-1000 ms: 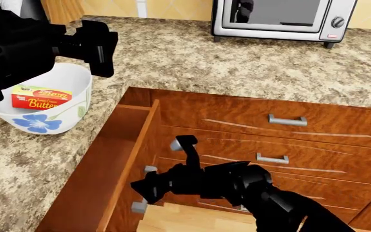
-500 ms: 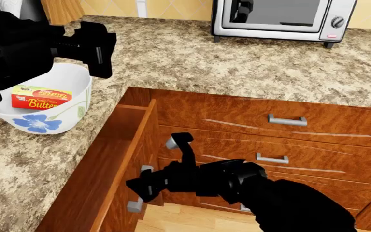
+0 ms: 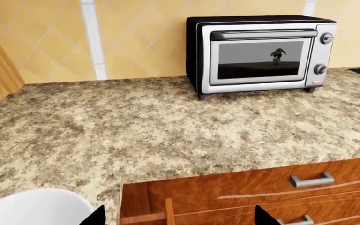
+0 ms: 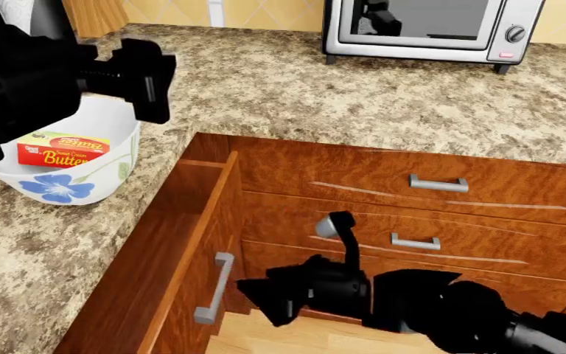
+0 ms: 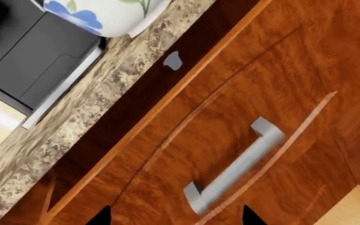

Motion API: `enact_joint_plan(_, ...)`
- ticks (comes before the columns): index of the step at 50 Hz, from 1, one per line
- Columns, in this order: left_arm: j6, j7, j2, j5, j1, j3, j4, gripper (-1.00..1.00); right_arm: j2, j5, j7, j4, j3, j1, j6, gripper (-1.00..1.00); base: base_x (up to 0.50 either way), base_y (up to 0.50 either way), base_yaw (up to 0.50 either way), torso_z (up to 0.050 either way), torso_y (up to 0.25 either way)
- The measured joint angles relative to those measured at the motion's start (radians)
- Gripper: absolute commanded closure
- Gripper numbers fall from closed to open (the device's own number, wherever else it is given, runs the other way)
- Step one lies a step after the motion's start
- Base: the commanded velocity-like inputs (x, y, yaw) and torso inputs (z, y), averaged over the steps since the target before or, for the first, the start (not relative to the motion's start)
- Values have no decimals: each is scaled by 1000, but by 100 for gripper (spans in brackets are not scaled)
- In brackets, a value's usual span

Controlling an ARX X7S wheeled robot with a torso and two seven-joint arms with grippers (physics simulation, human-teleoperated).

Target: Place the bar in the bowl and close the drawer.

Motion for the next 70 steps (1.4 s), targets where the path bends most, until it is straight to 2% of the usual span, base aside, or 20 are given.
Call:
enact_joint_plan(7, 5, -5, 1, 2, 10, 3, 10, -100, 163, 6, 32, -122, 37, -85, -110, -100, 0, 0, 0, 0, 0)
enact_joint_plan(14, 9, -5, 7, 14, 21, 9, 20, -100, 287, 40, 24, -154, 75, -212, -253, -100, 0, 0, 0, 0, 0)
enact_joint_plan(27, 5, -6, 41, 41, 26, 32, 25, -100, 423, 169, -62, -91, 138, -479, -511, -100, 0, 0, 0, 0, 0)
enact_joint_plan(37, -15, -24, 77, 64, 16, 66, 18, -100, 410, 298, -182, 83, 181, -638, -620, -100, 0, 0, 0, 0, 0)
enact_joint_plan(48, -47, -76, 139, 77, -17, 115, 20, -100, 356, 414, -291, 288, 216, -731, -636, -100, 0, 0, 0, 0, 0)
enact_joint_plan(70, -110, -255, 357, 61, -102, 258, -7, -100, 312, 497, -381, 445, 250, -780, -609, -100, 0, 0, 0, 0, 0)
